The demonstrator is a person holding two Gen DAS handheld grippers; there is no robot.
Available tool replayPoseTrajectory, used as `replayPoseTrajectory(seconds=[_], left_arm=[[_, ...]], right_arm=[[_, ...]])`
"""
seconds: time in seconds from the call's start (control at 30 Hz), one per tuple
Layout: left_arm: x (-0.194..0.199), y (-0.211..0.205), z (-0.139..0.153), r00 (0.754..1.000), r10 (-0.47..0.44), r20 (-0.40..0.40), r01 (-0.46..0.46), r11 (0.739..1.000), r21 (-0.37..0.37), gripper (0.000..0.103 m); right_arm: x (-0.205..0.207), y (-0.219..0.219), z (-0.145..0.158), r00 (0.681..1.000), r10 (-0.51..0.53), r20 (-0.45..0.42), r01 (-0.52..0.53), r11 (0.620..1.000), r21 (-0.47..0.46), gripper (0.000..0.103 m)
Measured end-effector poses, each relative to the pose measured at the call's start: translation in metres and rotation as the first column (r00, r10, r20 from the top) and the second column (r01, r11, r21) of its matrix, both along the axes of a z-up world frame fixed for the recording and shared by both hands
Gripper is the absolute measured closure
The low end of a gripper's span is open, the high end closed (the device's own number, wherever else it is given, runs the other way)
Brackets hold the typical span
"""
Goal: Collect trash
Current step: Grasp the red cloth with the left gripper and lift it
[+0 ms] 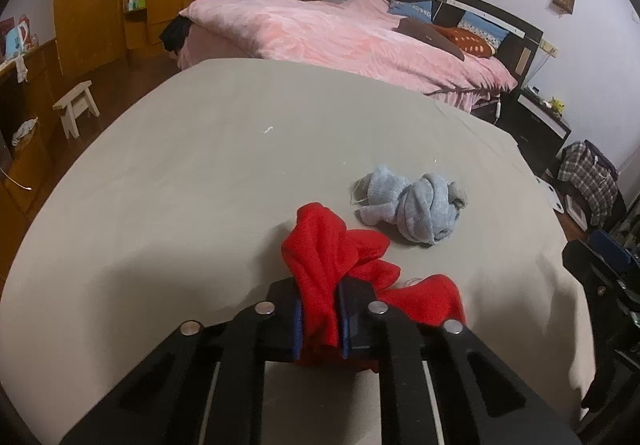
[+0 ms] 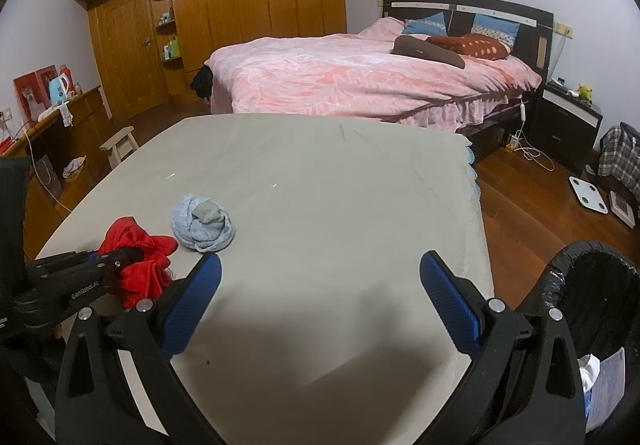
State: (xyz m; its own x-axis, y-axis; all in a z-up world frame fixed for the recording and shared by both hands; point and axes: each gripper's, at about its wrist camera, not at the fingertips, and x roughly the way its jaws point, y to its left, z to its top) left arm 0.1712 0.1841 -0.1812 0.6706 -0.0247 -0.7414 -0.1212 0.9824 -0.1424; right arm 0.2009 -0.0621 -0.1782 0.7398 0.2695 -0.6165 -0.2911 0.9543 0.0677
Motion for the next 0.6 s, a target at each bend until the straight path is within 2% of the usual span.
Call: replayPoseTrajectory(seconds=[0.3,0.6], left_arm=[[-0.005,0.018,0.030,0.996,0.026,0.091,-0.033,0.996,0.083,0.091],[0.002,0.047,0.030,0.993,0.061,0.101,-0.073,0.990,0.119,0.091]], right_arm=[[0.009,0.017,0.009,0.999,0.033,0.023,-0.033,0.999,0.019,0.006],[0.029,0.065,0.008,0.996,0.086,0.015,-0.086,0.996,0.032,0.006]])
